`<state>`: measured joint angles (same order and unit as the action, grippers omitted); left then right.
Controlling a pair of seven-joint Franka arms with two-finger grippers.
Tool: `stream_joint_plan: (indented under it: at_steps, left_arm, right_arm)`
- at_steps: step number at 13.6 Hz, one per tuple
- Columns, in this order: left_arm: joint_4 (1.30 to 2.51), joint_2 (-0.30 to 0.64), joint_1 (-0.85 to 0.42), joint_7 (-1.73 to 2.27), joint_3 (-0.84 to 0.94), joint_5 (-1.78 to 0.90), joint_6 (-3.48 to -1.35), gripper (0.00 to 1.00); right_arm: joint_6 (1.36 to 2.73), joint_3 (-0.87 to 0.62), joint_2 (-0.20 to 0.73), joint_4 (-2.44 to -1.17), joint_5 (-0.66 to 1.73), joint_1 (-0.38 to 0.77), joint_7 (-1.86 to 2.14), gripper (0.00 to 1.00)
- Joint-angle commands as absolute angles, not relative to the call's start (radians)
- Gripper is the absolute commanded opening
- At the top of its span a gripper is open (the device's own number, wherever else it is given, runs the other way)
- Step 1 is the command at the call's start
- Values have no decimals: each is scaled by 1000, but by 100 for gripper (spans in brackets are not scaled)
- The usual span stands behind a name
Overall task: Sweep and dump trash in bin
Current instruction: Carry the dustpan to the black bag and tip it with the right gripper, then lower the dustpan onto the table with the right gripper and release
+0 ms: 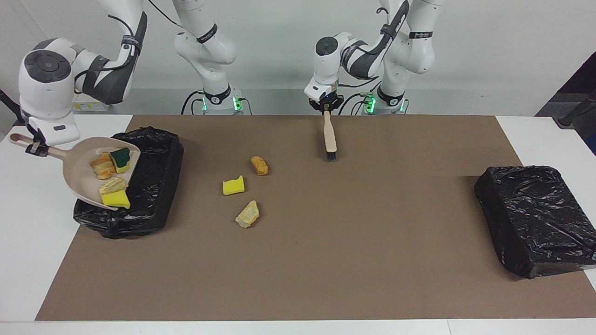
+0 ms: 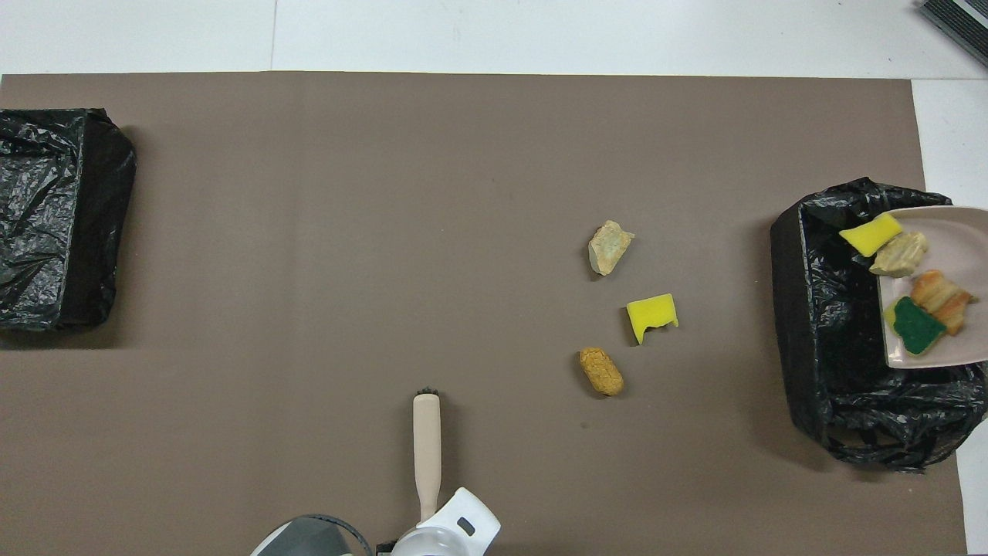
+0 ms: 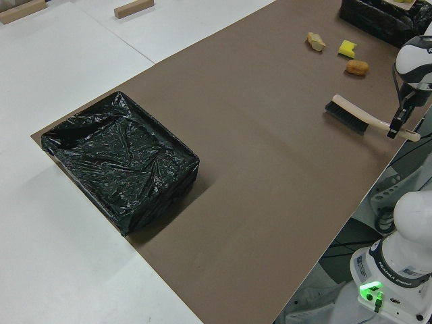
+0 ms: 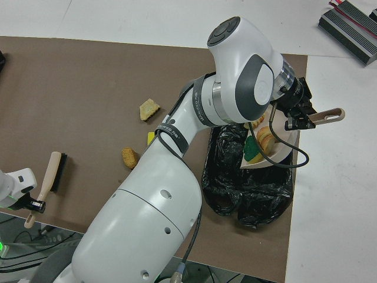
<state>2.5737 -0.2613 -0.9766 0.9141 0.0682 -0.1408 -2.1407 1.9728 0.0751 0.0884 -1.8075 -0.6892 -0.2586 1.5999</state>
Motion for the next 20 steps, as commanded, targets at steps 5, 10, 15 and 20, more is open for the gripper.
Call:
stream_joint_plan:
  at_steps: [5, 10, 15, 20]
  left_arm:
    - [2591, -262, -979, 891, 54, -173, -2161, 51]
    - [2531, -235, -930, 868, 51, -172, -2143, 100]
    - [2323, -235, -754, 729, 48, -150, -1955, 100]
    - [2070, -192, -498, 426, 48, -46, -1914, 100]
  right_arm:
    - [1887, 60, 2, -1848, -718, -198, 1566, 0]
    - [1789, 55, -90, -1778, -695, -184, 1626, 0]
    - [1678, -37, -89, -1674, -380, -126, 1396, 0]
    - [1686, -51, -33, -1681, -236, 105, 695, 0]
